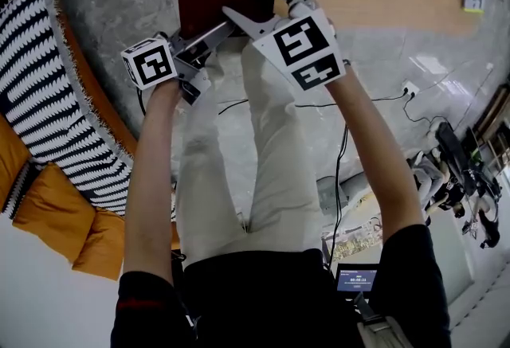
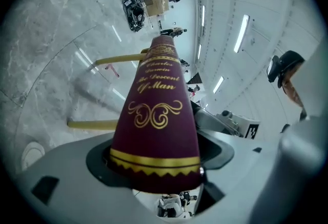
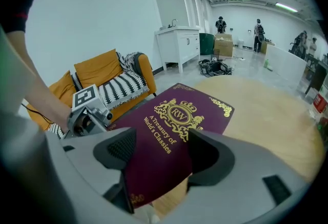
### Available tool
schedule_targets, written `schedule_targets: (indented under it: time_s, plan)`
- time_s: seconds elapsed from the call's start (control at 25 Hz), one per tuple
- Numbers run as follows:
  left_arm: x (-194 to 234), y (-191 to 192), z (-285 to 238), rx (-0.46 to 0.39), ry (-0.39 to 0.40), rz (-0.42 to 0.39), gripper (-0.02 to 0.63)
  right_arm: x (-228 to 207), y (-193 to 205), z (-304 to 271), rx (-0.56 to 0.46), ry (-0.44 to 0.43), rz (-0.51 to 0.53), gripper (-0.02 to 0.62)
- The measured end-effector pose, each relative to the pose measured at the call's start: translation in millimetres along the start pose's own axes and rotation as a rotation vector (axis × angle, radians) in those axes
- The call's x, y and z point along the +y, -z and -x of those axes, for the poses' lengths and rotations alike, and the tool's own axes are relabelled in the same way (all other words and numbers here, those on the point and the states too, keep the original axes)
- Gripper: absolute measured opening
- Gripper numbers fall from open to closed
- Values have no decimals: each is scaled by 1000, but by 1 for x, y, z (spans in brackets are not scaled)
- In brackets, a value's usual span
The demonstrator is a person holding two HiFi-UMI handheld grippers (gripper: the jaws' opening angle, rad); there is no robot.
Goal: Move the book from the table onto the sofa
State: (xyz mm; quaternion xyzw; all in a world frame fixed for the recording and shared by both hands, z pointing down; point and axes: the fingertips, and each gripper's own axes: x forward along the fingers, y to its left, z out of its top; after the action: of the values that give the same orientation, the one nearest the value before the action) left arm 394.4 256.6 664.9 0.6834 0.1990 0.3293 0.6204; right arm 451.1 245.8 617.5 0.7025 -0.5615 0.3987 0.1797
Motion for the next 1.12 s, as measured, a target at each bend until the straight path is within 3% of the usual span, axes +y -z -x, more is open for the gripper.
schedule_targets:
  time_s: [0.16,0.56,0.8,1.12]
  plan:
    - [1,3,-7,-19,21,33,371,-6,6,2,-6,4,-8,327]
    - [-9,5,-8,-1,-44,65,290,-15,-1,16,-17,22,-34,284]
    - [-23,0,-10,-7,-37,-51,267,-20,0,20,-14,21,-57,249]
    - [-19,-7,-1,-7,-79,-89,252,-23,-2,14,-3,7,-107,204]
